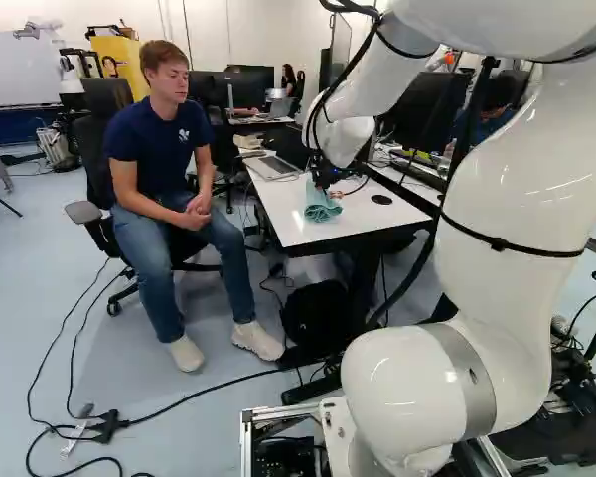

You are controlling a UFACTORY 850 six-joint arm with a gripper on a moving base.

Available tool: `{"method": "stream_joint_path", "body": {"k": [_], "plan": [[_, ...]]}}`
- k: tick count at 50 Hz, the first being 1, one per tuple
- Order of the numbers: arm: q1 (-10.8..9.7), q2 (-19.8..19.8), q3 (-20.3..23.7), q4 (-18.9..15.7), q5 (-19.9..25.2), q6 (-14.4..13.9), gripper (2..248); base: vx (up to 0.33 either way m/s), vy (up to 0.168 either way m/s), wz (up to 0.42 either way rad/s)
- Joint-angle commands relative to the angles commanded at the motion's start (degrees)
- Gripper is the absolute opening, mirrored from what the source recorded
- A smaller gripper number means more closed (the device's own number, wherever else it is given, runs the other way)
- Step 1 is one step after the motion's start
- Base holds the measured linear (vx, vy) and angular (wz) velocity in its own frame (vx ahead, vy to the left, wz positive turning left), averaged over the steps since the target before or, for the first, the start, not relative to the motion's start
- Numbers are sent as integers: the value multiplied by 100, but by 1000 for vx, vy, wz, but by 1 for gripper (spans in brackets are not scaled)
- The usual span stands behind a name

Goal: Clean the table with the green towel

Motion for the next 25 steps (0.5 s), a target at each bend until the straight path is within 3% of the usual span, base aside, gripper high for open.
{"method": "stream_joint_path", "body": {"k": [25], "plan": [[-409,245,-94,0,0,0,32,0,0,0]]}}
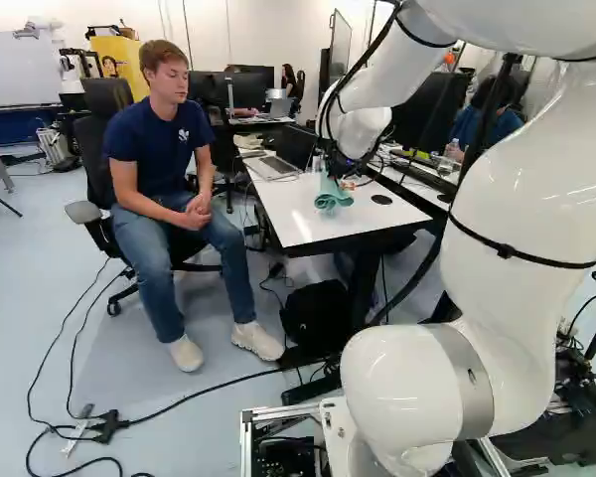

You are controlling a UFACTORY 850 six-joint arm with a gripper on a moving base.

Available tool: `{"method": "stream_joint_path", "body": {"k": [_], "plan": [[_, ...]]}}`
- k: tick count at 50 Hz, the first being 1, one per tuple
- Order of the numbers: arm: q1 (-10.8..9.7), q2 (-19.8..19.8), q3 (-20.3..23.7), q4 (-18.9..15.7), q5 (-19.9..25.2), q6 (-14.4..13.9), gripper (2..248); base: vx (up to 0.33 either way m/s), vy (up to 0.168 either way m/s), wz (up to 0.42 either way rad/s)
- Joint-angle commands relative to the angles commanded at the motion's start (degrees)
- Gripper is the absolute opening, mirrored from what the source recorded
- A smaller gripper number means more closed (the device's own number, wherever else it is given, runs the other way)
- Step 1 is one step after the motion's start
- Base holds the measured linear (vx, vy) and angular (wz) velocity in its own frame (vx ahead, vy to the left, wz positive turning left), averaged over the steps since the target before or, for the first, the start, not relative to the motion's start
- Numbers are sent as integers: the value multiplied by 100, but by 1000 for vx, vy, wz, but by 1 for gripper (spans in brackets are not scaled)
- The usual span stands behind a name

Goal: Clean the table with the green towel

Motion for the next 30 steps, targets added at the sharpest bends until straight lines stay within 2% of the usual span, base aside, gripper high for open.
{"method": "stream_joint_path", "body": {"k": [17,30], "plan": [[-275,108,-121,0,0,0,32,0,0,0],[-474,-75,-350,0,0,0,32,0,0,0]]}}
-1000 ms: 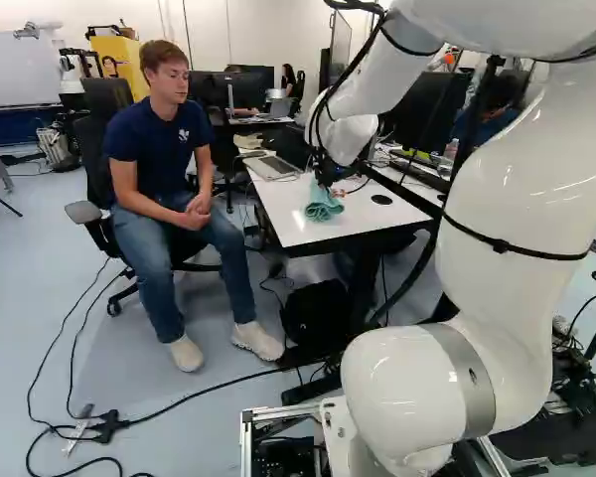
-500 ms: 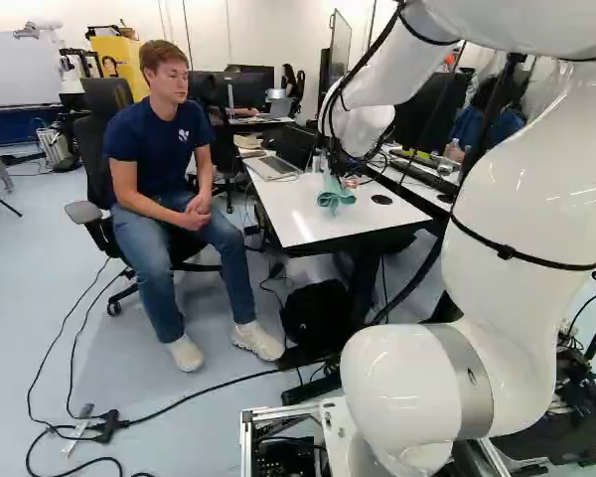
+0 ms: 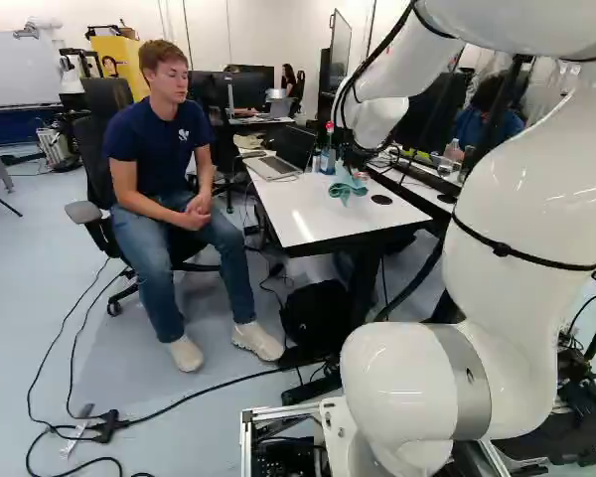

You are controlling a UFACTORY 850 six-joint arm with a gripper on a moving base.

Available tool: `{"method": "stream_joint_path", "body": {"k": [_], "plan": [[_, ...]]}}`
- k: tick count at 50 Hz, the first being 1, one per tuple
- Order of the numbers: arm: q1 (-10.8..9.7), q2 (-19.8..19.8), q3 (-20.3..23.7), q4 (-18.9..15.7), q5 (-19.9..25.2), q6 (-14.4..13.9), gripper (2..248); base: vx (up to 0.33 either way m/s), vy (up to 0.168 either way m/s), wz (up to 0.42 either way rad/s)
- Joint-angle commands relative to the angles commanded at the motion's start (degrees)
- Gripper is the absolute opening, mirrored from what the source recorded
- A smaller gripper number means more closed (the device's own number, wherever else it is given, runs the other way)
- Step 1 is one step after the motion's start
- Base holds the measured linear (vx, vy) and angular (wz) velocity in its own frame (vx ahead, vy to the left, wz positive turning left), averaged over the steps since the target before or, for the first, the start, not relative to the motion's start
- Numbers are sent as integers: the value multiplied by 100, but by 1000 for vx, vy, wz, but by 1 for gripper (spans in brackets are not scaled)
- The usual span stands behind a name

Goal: Clean the table with the green towel

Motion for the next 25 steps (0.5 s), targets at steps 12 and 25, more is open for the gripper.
{"method": "stream_joint_path", "body": {"k": [12,25], "plan": [[-182,-144,-155,0,0,0,32,0,0,0],[-373,-294,-315,0,0,0,32,0,0,0]]}}
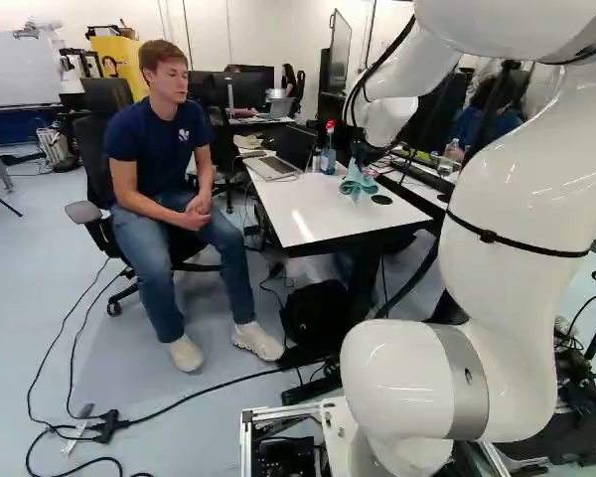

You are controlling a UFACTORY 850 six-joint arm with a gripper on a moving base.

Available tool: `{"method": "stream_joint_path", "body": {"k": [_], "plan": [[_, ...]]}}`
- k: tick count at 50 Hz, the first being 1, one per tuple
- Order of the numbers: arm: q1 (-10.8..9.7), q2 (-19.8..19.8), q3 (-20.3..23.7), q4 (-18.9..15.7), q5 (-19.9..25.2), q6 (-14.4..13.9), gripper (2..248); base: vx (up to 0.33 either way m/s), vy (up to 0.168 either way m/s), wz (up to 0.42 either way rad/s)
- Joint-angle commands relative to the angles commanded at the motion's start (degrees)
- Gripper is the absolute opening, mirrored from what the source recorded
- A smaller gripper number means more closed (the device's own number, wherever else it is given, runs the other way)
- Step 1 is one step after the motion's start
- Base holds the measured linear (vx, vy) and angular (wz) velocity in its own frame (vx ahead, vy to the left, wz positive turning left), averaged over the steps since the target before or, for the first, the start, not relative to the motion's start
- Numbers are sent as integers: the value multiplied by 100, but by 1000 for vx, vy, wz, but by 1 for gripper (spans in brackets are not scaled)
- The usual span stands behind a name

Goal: Clean the table with the green towel

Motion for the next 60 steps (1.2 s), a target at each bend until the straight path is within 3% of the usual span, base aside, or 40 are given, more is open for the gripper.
{"method": "stream_joint_path", "body": {"k": [41,60], "plan": [[-559,-514,-569,0,0,0,32,0,0,0],[-615,-559,-619,0,0,0,32,0,0,0]]}}
